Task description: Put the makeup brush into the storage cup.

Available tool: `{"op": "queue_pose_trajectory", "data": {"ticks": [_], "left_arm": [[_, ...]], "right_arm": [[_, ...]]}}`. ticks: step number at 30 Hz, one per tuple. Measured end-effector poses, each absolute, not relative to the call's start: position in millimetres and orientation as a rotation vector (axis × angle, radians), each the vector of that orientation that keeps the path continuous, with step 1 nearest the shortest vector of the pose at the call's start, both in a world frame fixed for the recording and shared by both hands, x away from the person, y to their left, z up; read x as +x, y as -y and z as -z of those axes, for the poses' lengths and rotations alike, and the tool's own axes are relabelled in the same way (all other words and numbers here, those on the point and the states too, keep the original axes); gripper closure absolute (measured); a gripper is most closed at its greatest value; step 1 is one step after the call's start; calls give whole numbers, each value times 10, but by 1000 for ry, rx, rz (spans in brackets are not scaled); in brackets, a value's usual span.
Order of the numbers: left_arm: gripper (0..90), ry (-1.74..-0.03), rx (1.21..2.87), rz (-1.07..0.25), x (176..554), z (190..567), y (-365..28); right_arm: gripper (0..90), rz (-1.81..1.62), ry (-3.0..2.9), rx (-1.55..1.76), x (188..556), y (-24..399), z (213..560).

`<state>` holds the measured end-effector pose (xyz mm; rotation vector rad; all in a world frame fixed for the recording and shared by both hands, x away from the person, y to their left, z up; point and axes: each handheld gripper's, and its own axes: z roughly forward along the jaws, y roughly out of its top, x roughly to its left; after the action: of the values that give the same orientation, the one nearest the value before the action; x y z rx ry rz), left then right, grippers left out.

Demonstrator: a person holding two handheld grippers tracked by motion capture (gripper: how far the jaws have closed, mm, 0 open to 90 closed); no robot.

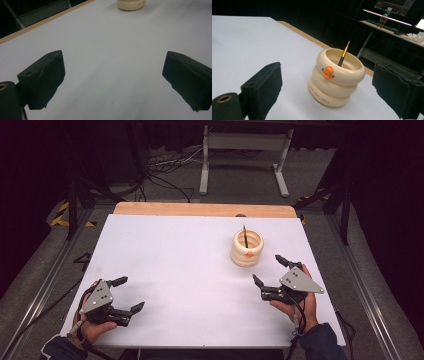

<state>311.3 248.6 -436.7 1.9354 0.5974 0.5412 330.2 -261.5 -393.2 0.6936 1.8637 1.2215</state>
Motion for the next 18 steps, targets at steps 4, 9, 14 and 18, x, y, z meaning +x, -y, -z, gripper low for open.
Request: {"op": "queue_pose_trajectory", "data": {"ticks": [4,9,14,18], "left_arm": [[51,-597,1936,-542,3113,4366,-2483],[51,-596,1938,-541,3115,4368,-2480],[51,-597,1937,-541,3115,4367,-2484],[51,-595,1940,-539,3112,4366,-2487]], "right_arm": [[95,-1207,-1870,705,3280,2646,3980],[95,-1190,-1883,705,3256,2668,4031],[91,-1160,-1899,698,3243,2674,4074],[91,-1124,-1913,686,3229,2674,4123]]}}
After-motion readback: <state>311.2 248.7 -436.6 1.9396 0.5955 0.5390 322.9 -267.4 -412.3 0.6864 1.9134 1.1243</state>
